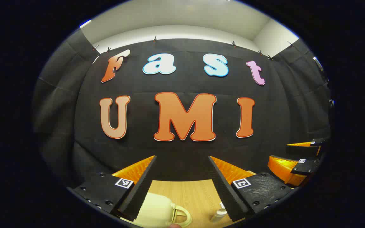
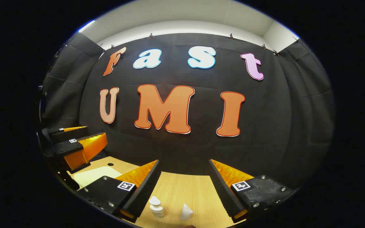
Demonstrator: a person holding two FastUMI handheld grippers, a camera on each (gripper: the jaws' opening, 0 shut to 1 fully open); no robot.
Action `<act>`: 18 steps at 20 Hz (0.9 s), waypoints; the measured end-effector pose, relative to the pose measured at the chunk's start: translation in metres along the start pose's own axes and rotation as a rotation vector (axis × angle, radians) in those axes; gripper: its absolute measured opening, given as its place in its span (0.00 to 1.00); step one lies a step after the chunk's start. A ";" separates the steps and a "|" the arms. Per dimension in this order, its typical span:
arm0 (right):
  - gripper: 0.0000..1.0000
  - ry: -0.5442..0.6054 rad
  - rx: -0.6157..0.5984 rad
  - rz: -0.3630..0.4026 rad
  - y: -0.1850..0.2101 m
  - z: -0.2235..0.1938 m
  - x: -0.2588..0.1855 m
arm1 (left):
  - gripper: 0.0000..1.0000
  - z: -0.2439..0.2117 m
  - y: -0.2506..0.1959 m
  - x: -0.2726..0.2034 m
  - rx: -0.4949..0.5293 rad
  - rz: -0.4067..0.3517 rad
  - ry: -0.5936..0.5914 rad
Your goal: First open the suitcase, pack the skin care products into it, and then close the suitcase.
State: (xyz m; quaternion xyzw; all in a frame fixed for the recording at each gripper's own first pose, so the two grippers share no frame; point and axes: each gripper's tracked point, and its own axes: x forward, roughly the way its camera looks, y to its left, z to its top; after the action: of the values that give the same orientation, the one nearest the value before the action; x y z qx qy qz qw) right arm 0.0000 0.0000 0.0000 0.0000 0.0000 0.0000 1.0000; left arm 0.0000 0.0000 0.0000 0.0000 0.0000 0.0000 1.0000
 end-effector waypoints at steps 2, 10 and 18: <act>0.96 -0.002 0.002 0.002 0.003 -0.001 0.000 | 0.99 -0.003 0.000 -0.002 0.001 0.001 0.011; 0.96 0.003 0.020 -0.029 -0.004 -0.003 -0.004 | 0.98 -0.008 0.002 -0.008 0.034 -0.012 0.042; 0.96 -0.014 0.022 -0.049 -0.011 0.001 -0.008 | 0.98 -0.014 0.014 -0.010 0.149 -0.027 0.053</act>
State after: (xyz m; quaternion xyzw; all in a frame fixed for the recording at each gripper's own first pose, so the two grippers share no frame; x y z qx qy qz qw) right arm -0.0077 -0.0112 0.0009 0.0109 -0.0070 -0.0244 0.9996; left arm -0.0097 0.0135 -0.0136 0.0742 0.0266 -0.0135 0.9968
